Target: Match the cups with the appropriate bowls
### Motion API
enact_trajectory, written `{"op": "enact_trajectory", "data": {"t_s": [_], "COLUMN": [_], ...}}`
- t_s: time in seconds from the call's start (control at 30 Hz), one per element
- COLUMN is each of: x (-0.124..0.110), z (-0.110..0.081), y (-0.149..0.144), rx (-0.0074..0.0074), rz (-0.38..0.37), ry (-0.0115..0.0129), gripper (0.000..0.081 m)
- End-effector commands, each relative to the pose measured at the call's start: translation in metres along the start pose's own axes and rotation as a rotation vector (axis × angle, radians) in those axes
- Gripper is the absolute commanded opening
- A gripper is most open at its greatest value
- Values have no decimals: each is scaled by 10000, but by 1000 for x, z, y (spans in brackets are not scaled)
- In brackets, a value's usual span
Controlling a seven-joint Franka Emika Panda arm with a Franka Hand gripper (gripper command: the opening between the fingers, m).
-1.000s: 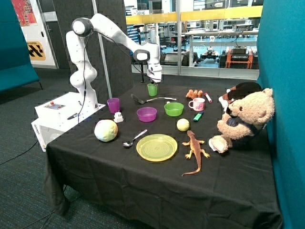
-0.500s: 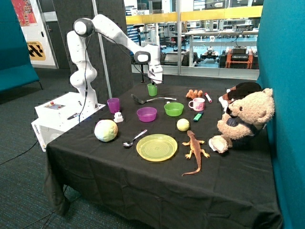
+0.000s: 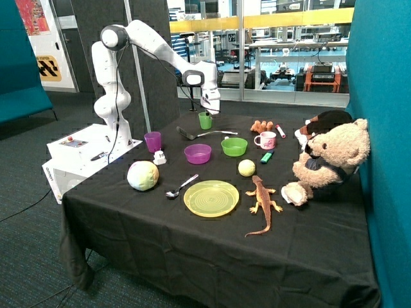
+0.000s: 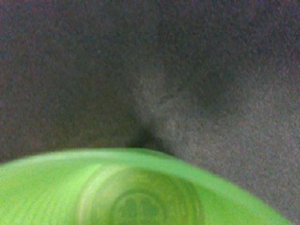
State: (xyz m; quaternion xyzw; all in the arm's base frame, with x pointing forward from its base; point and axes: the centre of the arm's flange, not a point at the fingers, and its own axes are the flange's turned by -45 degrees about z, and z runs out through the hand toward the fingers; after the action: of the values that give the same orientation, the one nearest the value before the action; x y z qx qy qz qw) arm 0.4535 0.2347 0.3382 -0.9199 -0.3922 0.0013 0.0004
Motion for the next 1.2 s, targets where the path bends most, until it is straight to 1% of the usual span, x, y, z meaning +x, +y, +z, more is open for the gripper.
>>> {"op": "enact_trajectory", "data": {"t_s": [0.0, 0.07, 0.3, 0.37, 0.4, 0.47, 0.5, 0.53, 0.57, 0.67, 0.93, 1.17], "x": [-7, -8, -10, -10, -10, -10, -9, -9, -9, -9, -10, -15], "z": [4, 4, 5, 5, 4, 3, 3, 2, 2, 0, -3, -1], "y": [-4, -6, -13, -13, -13, -13, -12, -11, -10, -8, -1, 2], "rx": [-18, -18, -18, -18, -18, -18, -18, -18, -18, -18, -18, -18], "rz": [-22, -47, -98, -95, -74, -17, 27, 44, 54, 95, 161, 223], "ry": [21, 21, 21, 21, 21, 21, 21, 21, 21, 21, 22, 22], "gripper": [420, 427, 409, 374, 322, 133, 67, 33, 17, 2, 0, 0]}}
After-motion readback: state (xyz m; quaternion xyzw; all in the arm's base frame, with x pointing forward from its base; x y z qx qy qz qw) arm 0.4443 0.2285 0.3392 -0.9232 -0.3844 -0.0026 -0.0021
